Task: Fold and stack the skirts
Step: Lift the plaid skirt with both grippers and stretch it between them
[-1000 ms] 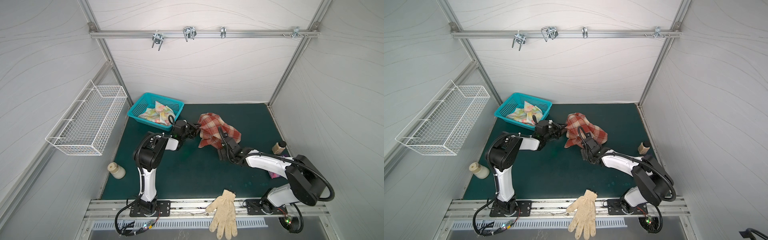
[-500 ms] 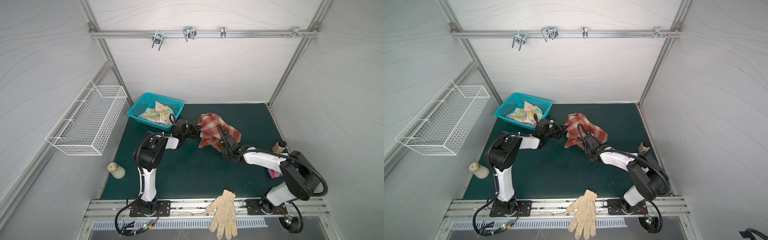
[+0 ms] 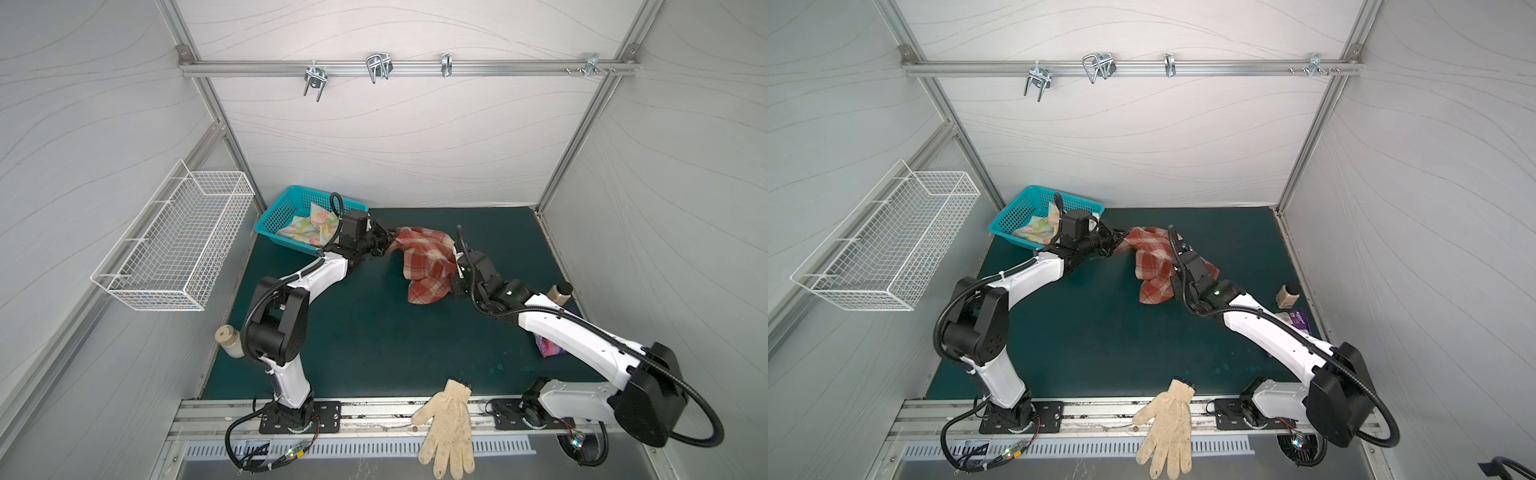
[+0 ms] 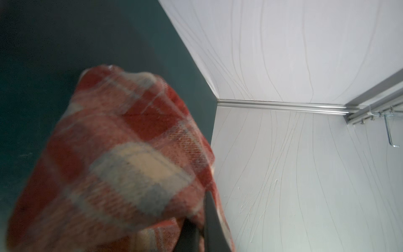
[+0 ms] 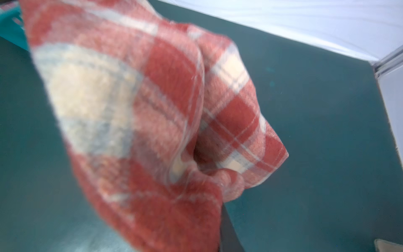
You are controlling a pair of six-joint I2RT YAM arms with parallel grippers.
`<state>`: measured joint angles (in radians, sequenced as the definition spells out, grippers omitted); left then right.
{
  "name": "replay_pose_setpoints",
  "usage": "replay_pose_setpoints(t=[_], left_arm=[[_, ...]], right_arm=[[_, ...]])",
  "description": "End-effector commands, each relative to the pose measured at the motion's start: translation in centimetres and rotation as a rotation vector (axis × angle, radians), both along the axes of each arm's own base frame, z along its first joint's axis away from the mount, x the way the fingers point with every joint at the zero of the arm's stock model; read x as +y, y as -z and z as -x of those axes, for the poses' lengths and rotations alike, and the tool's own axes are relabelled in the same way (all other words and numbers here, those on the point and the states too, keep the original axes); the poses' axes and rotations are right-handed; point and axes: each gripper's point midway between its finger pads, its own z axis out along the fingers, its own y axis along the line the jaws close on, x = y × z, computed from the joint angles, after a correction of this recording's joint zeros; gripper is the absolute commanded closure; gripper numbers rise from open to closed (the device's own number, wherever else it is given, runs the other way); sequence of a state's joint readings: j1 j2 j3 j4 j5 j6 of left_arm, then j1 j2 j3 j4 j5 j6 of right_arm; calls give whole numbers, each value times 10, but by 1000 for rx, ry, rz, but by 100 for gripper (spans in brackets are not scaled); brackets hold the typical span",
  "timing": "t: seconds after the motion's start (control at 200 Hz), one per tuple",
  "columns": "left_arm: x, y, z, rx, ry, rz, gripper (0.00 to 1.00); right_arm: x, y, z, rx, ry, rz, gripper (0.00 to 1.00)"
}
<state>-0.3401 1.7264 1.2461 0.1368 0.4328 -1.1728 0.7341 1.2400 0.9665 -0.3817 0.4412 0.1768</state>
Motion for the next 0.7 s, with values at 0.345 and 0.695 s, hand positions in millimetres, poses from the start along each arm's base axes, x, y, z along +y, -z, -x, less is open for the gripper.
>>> replay_pose_setpoints(t=[0.345,0.695], left_arm=[[31,-133,26,-282,18,-261,100],[45,-163,40,-356,16,-364,100]], right_arm=[[-15,-74,6,1,-58,102,87],[-59,-138,-24,-101,91,118,86]])
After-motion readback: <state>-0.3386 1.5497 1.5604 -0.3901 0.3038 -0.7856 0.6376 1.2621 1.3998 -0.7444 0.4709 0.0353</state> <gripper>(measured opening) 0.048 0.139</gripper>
